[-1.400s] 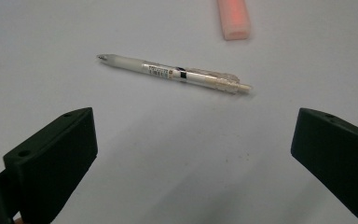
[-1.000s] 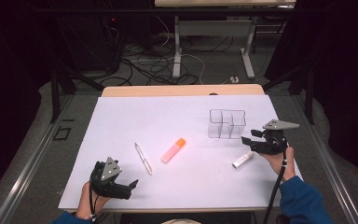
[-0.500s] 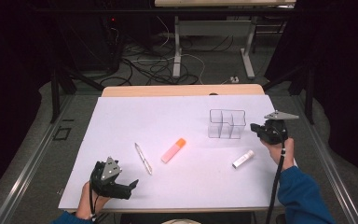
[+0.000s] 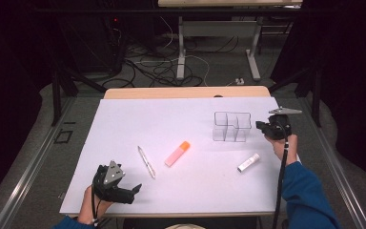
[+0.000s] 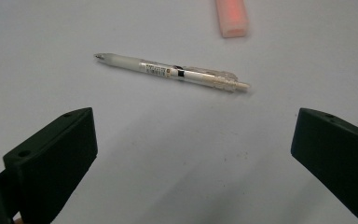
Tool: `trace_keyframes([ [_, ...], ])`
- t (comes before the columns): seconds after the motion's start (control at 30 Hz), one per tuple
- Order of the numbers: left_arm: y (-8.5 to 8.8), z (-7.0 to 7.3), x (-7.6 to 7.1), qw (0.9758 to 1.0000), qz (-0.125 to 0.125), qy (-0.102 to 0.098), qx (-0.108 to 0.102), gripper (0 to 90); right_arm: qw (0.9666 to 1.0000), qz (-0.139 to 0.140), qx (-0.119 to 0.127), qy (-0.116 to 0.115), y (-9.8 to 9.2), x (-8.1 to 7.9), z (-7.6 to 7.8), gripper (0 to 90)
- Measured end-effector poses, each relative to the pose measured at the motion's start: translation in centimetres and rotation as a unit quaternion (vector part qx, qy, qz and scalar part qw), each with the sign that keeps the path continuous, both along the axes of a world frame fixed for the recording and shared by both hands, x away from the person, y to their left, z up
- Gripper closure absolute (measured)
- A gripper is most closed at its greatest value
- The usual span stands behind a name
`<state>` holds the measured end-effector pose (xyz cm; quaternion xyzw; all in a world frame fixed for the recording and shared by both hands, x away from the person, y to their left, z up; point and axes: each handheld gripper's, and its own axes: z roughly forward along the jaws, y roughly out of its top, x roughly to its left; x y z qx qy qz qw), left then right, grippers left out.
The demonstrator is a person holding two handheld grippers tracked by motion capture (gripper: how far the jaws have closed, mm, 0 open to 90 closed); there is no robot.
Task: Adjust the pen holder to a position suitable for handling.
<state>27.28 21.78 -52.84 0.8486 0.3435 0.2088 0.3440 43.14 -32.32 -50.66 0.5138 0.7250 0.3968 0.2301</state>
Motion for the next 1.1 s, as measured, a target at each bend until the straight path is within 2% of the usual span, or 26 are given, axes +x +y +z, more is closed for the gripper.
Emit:
trace_keyframes([
  [0.27,0.0,0.0,0.0,1.0,-0.002,0.001,0.002,0.2,0.9994,0.016,-0.013,0.027,0.9,0.9,-0.9,90.0],
  [0.37,0.0,0.0,0.0,1.0,-0.001,0.001,0.003,0.2,0.9991,0.024,-0.01,0.034,1.3,0.9,-1.0,90.0],
  [0.4,0.0,0.0,0.0,1.0,-0.002,0.0,0.003,0.2,0.9991,0.025,-0.008,0.035,1.5,0.9,-1.0,90.0],
  [0.43,0.0,0.0,0.0,1.0,-0.002,0.001,0.003,0.2,0.9991,0.023,-0.016,0.033,1.6,1.0,-1.1,90.0],
  [0.67,0.0,0.1,0.0,1.0,-0.002,0.002,0.006,0.2,0.9988,0.03,-0.009,0.036,2.4,1.1,-1.2,90.0],
  [0.7,0.0,0.1,0.0,1.0,-0.002,0.002,0.007,0.2,0.9988,0.033,-0.016,0.032,2.7,1.2,-1.2,90.0],
  [0.9,0.0,0.0,0.0,1.0,-0.001,0.002,0.005,0.2,0.9988,0.033,-0.006,0.036,3.3,1.5,-1.2,90.0],
  [1.1,0.0,0.0,0.0,1.0,-0.001,0.0,0.0,0.2,0.9983,0.037,-0.007,0.044,4.6,1.9,-1.1,90.0],
])
